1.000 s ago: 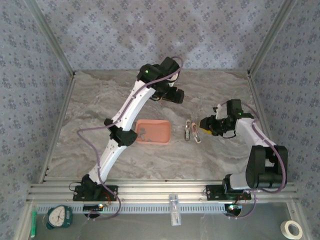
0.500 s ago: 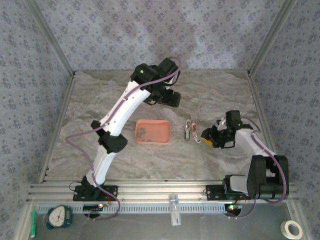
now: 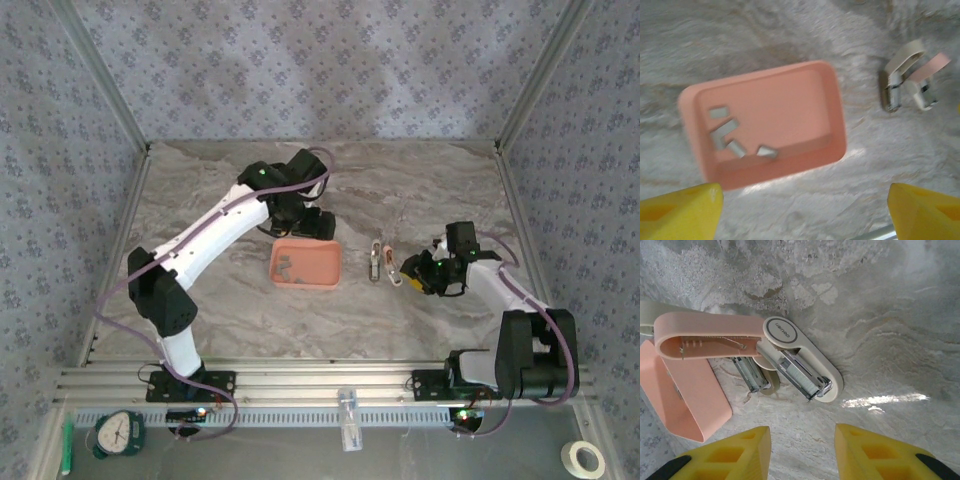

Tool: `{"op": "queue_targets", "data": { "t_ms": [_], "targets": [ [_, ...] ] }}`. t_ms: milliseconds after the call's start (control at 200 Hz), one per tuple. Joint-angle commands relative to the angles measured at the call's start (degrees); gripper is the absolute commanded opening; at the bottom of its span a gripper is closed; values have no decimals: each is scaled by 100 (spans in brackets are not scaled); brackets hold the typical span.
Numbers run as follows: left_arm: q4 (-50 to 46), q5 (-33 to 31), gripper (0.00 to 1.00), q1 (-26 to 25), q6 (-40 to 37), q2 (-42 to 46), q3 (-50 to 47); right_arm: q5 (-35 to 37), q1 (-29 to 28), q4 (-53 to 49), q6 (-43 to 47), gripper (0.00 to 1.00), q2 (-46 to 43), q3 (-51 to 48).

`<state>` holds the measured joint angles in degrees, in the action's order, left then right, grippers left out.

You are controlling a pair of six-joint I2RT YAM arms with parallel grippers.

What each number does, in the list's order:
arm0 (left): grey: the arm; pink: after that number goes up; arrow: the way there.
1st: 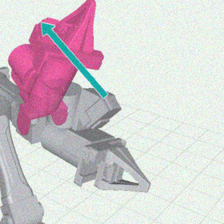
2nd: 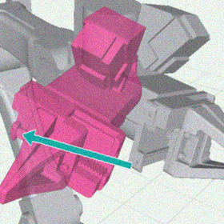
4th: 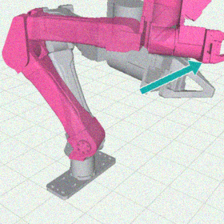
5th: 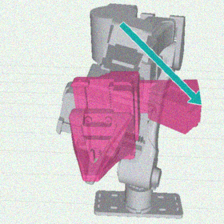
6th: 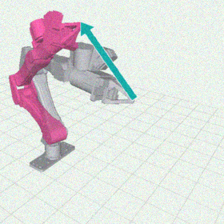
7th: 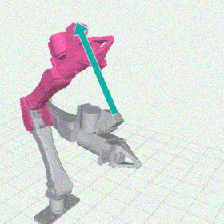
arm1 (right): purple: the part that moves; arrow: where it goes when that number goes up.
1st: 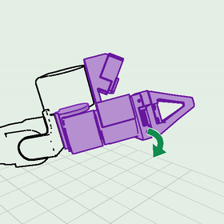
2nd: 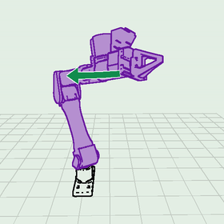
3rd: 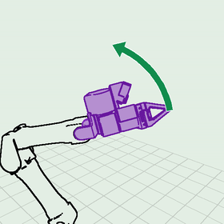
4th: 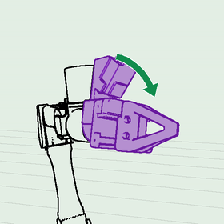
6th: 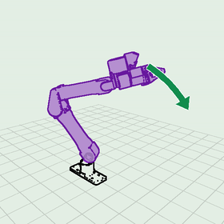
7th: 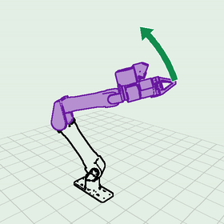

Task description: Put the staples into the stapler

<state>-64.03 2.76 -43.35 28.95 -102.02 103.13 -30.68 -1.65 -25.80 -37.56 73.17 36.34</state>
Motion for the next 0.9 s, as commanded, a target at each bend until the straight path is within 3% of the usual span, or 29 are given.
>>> {"op": "queue_targets", "data": {
  "t_ms": [0, 210, 900],
  "targets": [
    [1428, 726, 84, -13, -28, -90, -60, 94, -17, 129, -273, 40, 140, -70],
    [2240, 1228, 81, -93, -47, -606, 130, -35, -28, 664, -621, 38, 395, -224],
    [2422, 1592, 78, -434, -96, -1504, 809, -50, -76, 1042, -718, 33, 817, -487]
  ]
}}
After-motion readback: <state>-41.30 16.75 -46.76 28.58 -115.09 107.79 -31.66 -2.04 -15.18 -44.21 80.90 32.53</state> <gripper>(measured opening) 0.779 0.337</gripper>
